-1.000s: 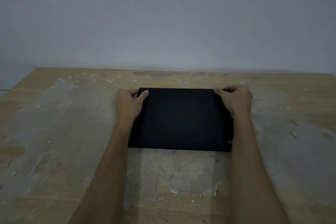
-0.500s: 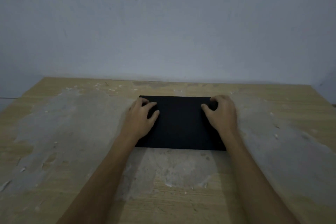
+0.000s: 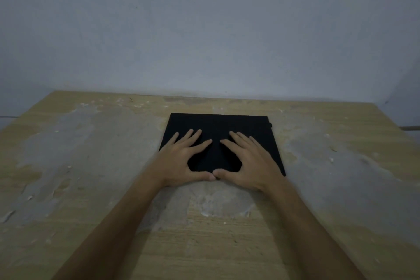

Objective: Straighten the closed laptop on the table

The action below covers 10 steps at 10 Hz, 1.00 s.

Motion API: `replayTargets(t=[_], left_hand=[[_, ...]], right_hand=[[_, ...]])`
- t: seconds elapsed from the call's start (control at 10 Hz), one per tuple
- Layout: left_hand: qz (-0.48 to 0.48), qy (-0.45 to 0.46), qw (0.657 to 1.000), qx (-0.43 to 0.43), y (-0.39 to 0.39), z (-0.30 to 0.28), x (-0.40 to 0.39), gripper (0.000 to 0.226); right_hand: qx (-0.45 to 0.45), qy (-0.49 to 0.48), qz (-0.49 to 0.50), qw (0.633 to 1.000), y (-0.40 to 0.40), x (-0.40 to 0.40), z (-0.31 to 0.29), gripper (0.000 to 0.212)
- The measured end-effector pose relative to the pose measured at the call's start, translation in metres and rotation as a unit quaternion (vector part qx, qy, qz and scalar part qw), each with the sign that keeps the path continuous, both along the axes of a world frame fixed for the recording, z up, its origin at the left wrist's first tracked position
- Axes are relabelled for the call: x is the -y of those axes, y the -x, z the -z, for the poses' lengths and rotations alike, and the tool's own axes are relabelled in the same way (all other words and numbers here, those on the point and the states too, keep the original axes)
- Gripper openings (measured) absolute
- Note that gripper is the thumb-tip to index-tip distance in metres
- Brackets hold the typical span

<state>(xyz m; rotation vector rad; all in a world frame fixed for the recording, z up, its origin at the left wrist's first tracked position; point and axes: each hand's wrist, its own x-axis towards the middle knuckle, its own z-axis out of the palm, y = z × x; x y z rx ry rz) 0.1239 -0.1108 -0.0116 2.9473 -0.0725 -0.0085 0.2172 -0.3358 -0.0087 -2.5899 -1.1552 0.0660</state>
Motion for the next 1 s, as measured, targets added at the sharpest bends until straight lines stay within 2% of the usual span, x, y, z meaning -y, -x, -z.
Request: replayTargets(t=[0.4,0.7,0.8,0.9,1.0], left_hand=[[-0.007,0.057,0.998,0.021,-0.03,-0.005,-0.012,0.101],[-0.008,0.064,0.998,0.003,-0.042,-0.007,-0.016,0.102],[-0.016,0.083,0.996,-0.024,-0.041,-0.015,-0.012,0.103],[-0.018,0.126,0.991,-0.047,-0.045,-0.023,-0.013,0.094],[-0.022,0.185,0.982,0.036,-0.049,-0.034,-0.016,0.067]], right_hand=[[-0.004,-0.038,0.038,0.999,-0.02,-0.01,-0.012,0.102],[-0.009,-0.012,0.042,0.999,-0.027,-0.014,-0.017,0.101],[-0.04,-0.006,0.037,0.998,-0.025,-0.014,-0.024,0.1],[-0.073,-0.002,0.032,0.997,-0.032,-0.019,-0.036,0.09],[-0.067,-0.05,0.046,0.995,-0.042,-0.021,-0.052,0.077]])
